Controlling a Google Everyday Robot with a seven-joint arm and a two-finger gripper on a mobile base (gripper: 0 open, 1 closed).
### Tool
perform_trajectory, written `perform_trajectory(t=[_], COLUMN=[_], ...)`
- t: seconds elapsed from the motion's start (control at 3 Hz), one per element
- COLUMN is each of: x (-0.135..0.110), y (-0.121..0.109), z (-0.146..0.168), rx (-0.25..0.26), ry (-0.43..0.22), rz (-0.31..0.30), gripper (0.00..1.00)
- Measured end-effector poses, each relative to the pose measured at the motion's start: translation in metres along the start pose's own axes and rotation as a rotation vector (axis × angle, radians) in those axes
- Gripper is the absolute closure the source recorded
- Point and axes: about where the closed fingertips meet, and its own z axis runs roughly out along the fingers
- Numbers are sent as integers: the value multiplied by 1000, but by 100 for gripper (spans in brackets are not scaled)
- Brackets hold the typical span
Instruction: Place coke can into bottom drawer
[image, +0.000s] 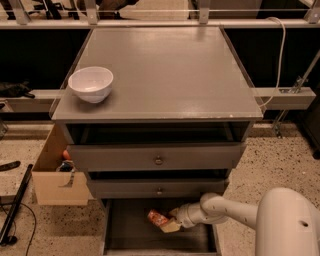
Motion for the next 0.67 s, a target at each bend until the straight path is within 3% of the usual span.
perform_trajectory(t=[0.67], x=[32], y=[-30], z=[26], rx=[-10], ry=[15], rz=[58], gripper=[100])
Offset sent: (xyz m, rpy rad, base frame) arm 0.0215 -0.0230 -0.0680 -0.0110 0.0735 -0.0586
